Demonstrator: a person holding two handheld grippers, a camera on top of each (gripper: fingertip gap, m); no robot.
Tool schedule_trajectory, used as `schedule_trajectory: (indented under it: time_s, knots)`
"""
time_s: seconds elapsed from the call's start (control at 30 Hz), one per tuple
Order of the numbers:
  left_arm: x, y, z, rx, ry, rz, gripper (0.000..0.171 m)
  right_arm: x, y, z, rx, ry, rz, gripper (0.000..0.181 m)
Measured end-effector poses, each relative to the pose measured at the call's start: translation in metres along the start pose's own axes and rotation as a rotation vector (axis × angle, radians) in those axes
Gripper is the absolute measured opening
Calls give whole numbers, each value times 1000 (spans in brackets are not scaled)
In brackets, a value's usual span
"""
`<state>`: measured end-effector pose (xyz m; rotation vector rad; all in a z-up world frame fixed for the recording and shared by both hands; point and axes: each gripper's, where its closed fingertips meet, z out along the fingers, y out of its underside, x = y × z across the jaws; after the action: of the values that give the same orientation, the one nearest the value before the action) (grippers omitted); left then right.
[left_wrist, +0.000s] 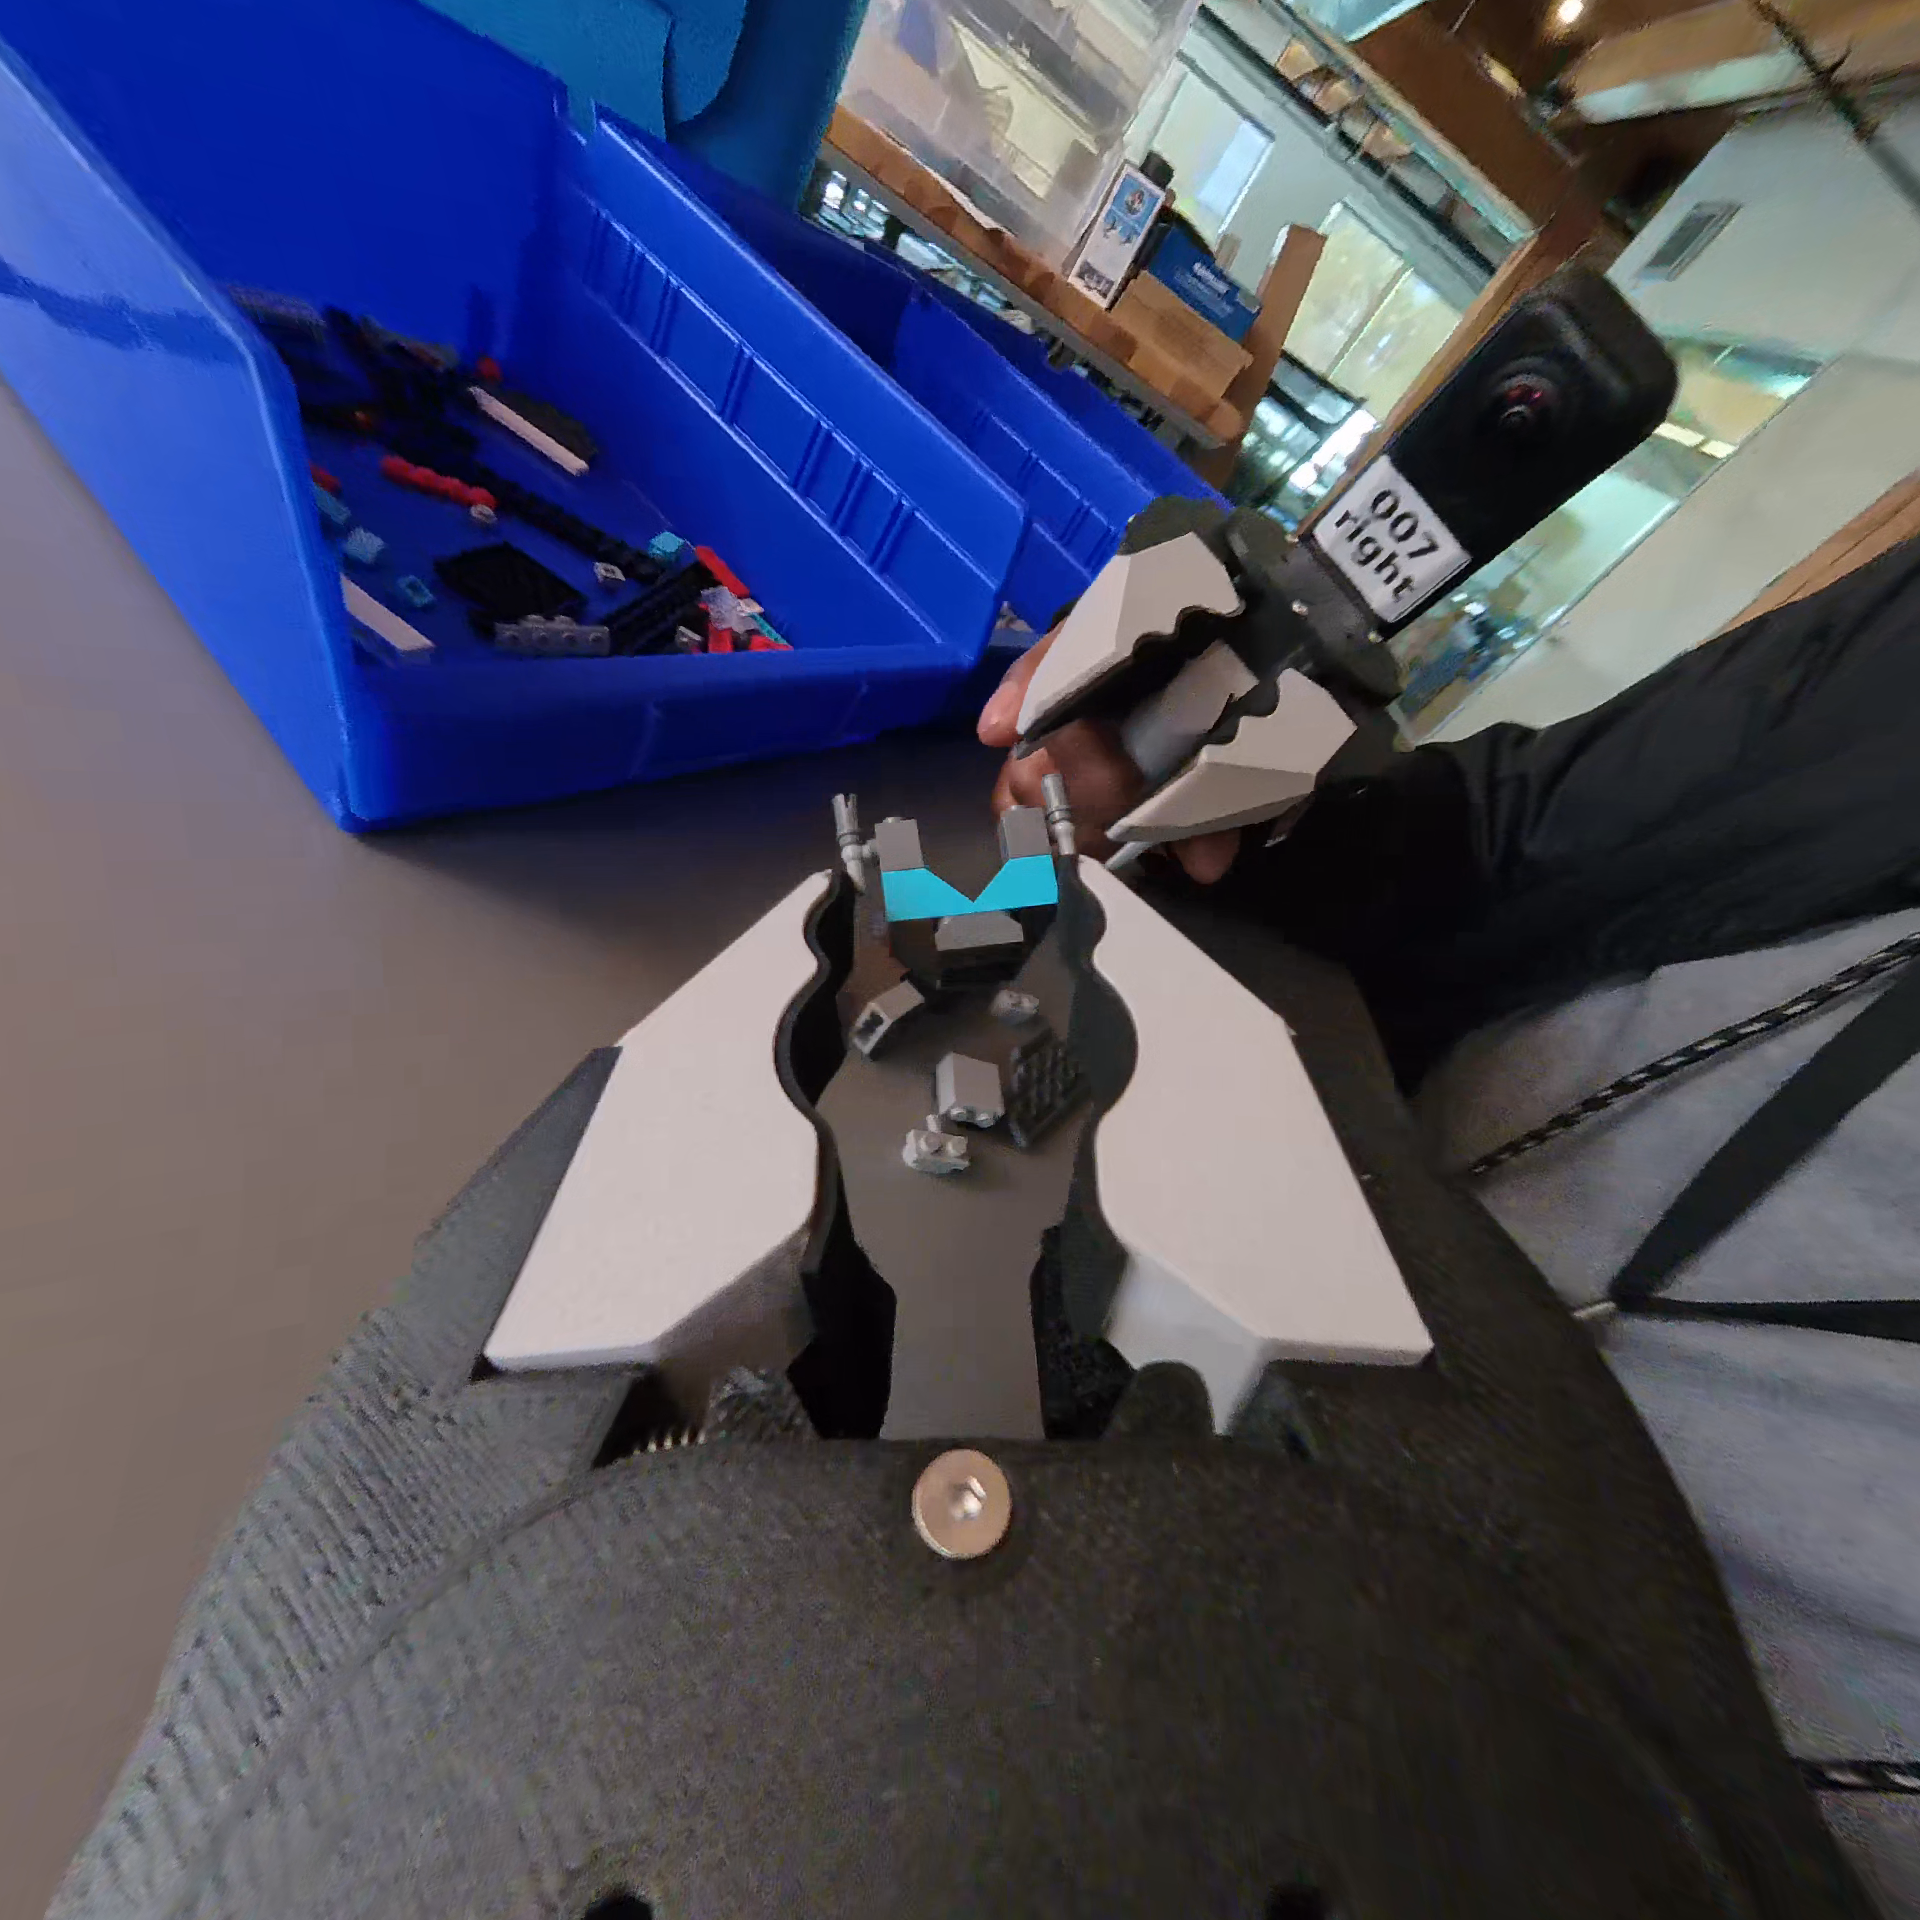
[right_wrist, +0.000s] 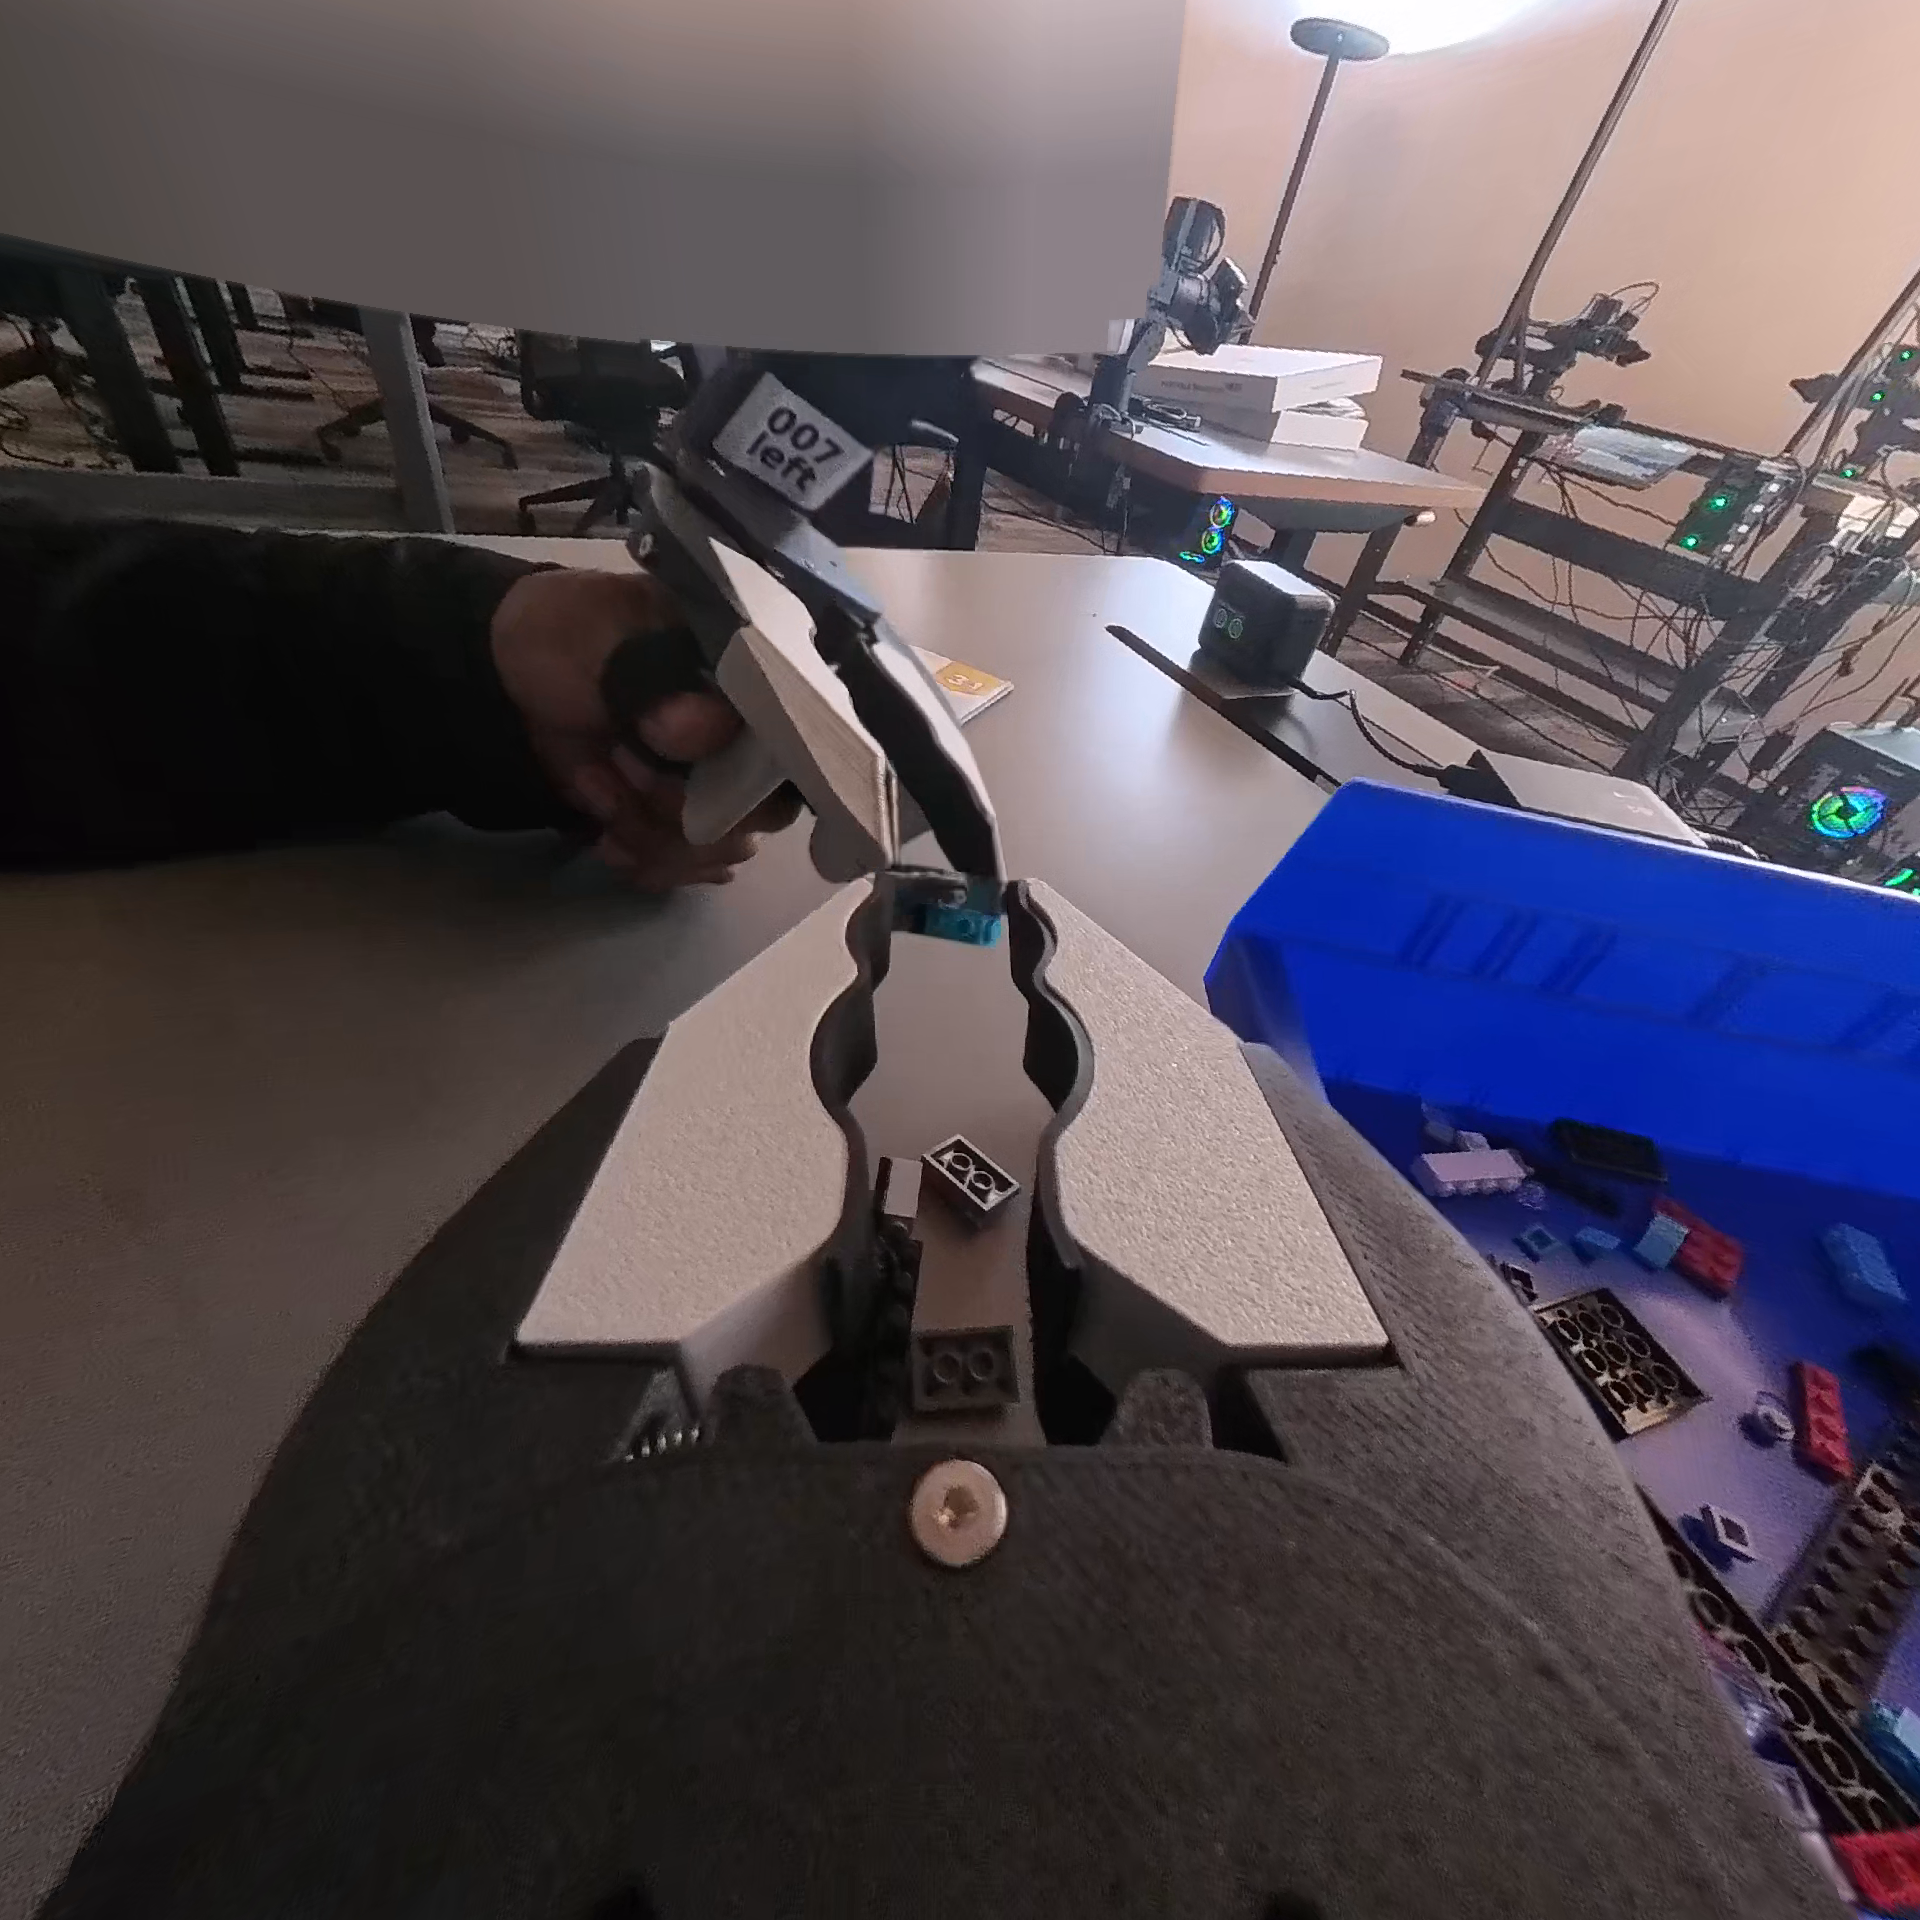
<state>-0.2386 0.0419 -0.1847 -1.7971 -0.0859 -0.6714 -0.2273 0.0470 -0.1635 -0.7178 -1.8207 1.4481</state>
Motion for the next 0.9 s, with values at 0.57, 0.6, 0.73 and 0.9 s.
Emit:
schedule_trajectory:
  time_s: [0.57,0.6,0.73,0.9]
  knots:
    - [7,6,1,-51,11,91,40,-8,6,-2,-45,-5,-274,29]
    - [7,7,1,-58,4,99,40,-10,6,-2,-47,-9,-297,29]
    - [5,10,3,-83,-21,130,40,-16,9,0,-61,-4,-384,28]
    - [6,10,3,-80,-24,141,40,-14,15,2,-94,23,-433,16]
